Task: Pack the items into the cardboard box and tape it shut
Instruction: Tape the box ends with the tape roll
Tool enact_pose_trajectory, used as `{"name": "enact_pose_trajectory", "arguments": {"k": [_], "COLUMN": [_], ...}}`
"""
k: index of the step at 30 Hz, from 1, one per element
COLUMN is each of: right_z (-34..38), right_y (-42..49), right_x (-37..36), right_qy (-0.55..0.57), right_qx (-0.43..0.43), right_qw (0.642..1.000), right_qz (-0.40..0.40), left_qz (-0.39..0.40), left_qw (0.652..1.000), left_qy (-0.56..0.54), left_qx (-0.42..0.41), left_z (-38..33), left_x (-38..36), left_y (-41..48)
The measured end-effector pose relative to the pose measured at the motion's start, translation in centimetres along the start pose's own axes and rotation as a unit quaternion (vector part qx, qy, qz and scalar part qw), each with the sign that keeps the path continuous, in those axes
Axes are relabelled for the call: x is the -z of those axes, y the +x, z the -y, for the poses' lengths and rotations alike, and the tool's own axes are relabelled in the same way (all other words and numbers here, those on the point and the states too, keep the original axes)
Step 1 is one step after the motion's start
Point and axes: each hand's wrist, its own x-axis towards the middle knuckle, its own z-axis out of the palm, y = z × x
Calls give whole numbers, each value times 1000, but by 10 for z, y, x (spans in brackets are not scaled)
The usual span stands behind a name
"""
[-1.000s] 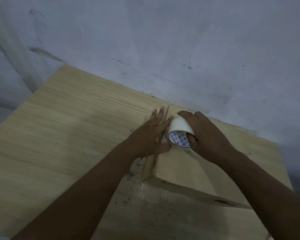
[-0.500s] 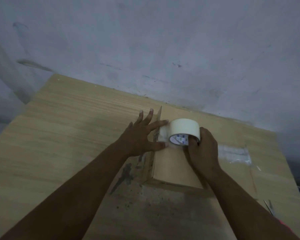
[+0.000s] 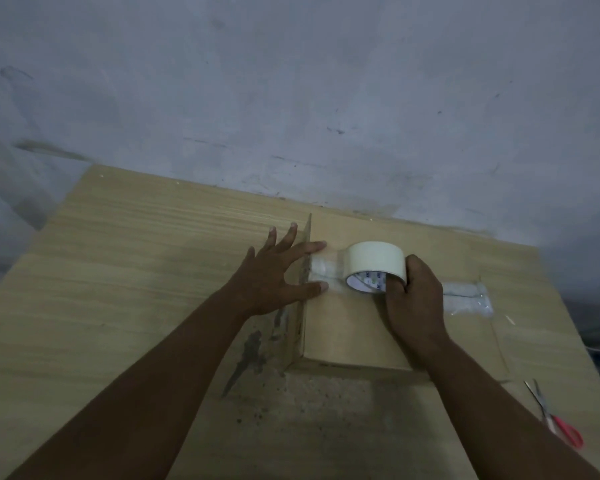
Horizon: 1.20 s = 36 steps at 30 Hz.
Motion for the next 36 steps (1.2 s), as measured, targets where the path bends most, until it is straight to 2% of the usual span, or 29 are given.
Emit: {"name": "enact_pose_trajectory", "arguments": {"k": [6,9,13,18,21,23,31,34,36], "right_z": [2,3,2,4,4,4,1,0,-1], "right_y": [-2,-4,-4,-3,-5,-4,-2,-2,-2], "right_x": [0,-1,-3,-5,-4,-4,-5,-6,-6], "right_qy": [17,28,30,36,38,36,45,46,47], "right_qx": [-1,-7,-10,-9,-7,-7,-8,-6,-5], "right_qw": [1000,1000,1000,999,999,999,999,999,999], "right_qz": [0,-4,-3,9,13,16,19,24,24], "left_qz": [-62,-86,-118,-42,-15,-26,-76,-93,-107], "left_qw": [988,951,915,908,934,950,986,971,936], "left_qy": [-142,-295,-385,-406,-326,-264,-128,-183,-275], "left_qx": [17,24,32,92,146,166,75,120,192], "left_z": [-3,-6,-21,-38,-36,-39,-40,-52,-62], "left_x": [-16,-31,-39,-40,-39,-41,-46,-38,-35], "left_y": [6,1,5,7,10,6,-32,-24,-11]}}
